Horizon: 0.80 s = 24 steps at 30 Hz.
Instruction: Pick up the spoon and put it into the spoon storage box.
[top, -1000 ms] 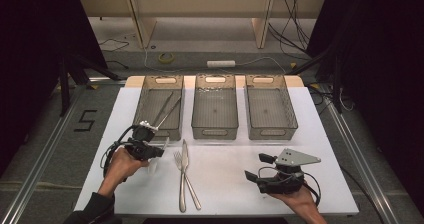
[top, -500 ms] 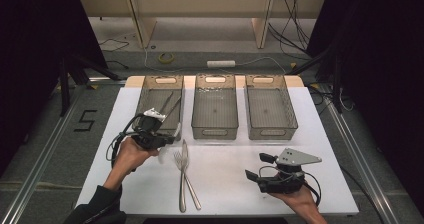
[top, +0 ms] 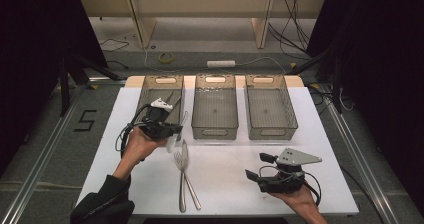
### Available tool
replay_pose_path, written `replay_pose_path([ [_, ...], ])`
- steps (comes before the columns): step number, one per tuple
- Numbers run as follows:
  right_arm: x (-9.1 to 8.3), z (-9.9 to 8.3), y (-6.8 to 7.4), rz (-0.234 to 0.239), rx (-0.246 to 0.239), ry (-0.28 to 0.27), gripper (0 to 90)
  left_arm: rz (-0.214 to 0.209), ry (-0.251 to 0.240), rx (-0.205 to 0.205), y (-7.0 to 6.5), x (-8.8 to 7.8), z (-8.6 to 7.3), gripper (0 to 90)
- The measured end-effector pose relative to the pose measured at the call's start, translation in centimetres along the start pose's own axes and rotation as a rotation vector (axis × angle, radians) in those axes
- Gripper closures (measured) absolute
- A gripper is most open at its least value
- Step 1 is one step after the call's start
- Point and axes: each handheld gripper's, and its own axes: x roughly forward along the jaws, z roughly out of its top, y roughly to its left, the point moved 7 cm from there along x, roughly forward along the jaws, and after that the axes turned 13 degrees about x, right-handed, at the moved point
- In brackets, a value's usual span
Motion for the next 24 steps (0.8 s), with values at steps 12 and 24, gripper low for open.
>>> replay_pose_path([
  [12, 0.0, 0.0, -0.1, 0.005, 0.004, -0.004, 24.0, 0.026, -0.044, 0.011, 0.9, 1.3, 3.0, 84.7],
  [24, 0.0, 0.0, -0.1, 0.005, 0.005, -0.002, 24.0, 0.046, -0.073, 0.011, 1.6, 3.4, 5.7, 84.7],
])
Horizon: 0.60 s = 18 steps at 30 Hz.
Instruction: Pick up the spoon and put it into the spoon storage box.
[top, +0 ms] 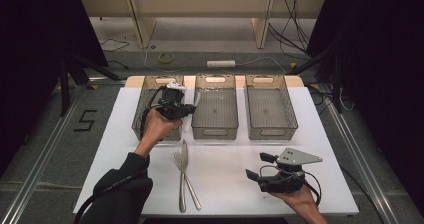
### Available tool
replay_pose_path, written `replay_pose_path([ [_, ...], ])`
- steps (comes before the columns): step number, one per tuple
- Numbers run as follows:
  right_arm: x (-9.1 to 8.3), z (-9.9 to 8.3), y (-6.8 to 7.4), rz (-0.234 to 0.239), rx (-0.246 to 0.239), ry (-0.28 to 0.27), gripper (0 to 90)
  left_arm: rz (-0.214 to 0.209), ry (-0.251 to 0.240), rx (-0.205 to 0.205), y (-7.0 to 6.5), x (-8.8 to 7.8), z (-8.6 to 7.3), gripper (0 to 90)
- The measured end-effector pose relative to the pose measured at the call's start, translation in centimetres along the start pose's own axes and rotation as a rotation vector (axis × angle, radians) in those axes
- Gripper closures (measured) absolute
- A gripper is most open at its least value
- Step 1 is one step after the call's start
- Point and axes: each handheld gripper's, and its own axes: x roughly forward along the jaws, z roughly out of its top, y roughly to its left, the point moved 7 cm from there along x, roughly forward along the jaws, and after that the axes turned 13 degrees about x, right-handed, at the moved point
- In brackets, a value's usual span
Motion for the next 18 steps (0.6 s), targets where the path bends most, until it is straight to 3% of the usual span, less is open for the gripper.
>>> replay_pose_path([
  [6, 0.0, 0.0, 0.0, 0.002, -0.002, -0.001, 24.0, 0.004, -0.025, -0.027, 0.5, 1.4, 1.4, 84.7],
  [18, -0.2, 0.1, 0.0, 0.009, -0.004, -0.007, 24.0, 0.041, -0.01, -0.002, 1.0, 3.6, 2.9, 84.7],
])
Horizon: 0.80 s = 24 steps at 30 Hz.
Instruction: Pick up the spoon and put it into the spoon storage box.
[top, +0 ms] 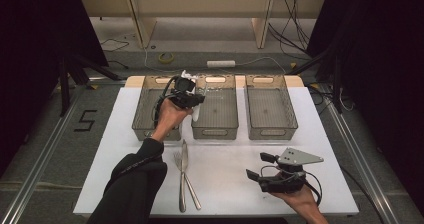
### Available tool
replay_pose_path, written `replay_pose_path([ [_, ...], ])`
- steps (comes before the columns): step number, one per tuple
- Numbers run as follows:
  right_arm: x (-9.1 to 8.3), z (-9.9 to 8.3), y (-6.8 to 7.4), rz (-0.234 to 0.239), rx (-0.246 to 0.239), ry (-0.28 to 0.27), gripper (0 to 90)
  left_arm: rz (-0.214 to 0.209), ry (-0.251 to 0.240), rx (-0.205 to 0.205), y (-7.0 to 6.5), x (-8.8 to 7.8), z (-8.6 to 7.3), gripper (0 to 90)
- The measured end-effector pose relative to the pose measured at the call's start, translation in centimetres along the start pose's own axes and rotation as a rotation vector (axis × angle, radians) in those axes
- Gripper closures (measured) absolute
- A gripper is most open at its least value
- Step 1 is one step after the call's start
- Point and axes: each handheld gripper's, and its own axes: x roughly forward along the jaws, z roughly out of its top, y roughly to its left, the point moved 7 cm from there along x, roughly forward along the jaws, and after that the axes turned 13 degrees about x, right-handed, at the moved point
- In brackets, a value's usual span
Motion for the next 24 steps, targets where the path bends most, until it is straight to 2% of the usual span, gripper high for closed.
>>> replay_pose_path([
  [10, 0.0, 0.0, 0.0, 0.0, 0.001, 0.004, 24.0, 0.006, 0.013, 0.004, 0.2, 1.5, 0.1, 84.6],
  [18, 0.1, -0.1, 0.1, 0.002, -0.001, 0.003, 24.0, 0.006, 0.0, -0.019, 0.0, 2.5, -0.4, 84.5],
  [21, 0.1, -0.1, 0.1, 0.003, -0.003, 0.004, 24.0, 0.013, 0.007, -0.009, 0.0, 2.8, -0.7, 84.5],
  [24, 0.1, -0.1, 0.1, 0.0, -0.004, 0.006, 24.1, 0.012, 0.007, -0.025, 0.0, 3.0, -0.9, 84.5],
])
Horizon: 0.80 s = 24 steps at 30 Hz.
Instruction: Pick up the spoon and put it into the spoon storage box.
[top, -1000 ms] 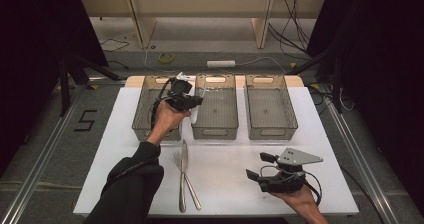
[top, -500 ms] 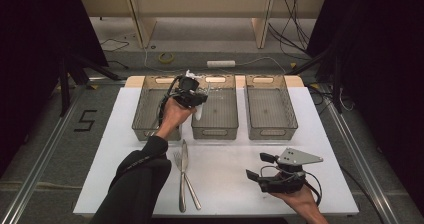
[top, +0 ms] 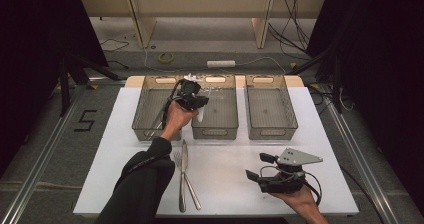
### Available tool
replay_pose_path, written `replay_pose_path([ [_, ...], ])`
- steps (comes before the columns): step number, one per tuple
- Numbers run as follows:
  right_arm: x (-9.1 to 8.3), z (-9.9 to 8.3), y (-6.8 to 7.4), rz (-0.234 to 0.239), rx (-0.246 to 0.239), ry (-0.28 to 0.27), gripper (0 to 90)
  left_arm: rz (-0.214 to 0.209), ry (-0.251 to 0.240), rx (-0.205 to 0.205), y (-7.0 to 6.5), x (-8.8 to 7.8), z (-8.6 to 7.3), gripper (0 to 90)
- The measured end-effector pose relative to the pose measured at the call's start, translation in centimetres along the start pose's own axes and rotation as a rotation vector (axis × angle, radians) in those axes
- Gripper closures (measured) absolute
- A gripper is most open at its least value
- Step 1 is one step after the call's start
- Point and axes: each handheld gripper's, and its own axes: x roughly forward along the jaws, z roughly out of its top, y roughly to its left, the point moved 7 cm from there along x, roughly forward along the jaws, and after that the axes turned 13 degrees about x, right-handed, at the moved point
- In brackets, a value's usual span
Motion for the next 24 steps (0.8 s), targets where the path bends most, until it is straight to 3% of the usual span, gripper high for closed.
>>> replay_pose_path([
  [4, 0.0, 0.0, 0.0, 0.002, 0.001, 0.0, 24.0, 0.008, 0.004, 0.001, 0.0, 0.3, -0.3, 84.3],
  [13, 0.1, 0.0, 0.0, 0.004, 0.002, 0.001, 24.1, 0.018, -0.005, -0.058, 0.6, 0.7, -0.8, 83.2],
  [15, 0.1, 0.0, 0.0, 0.004, 0.002, 0.002, 24.1, 0.012, -0.009, -0.081, 0.6, 0.6, -0.7, 76.8],
  [18, 0.1, 0.0, 0.0, 0.003, 0.003, 0.001, 24.0, 0.018, -0.027, -0.083, 0.6, 0.3, -0.2, 72.4],
  [22, 0.0, 0.0, 0.0, 0.004, 0.003, -0.001, 24.0, -0.01, -0.023, -0.105, 0.2, -0.2, 0.0, 59.8],
  [24, 0.0, 0.0, 0.0, 0.003, 0.002, -0.002, 24.1, -0.027, -0.014, -0.097, -0.1, -0.7, 0.1, 54.3],
])
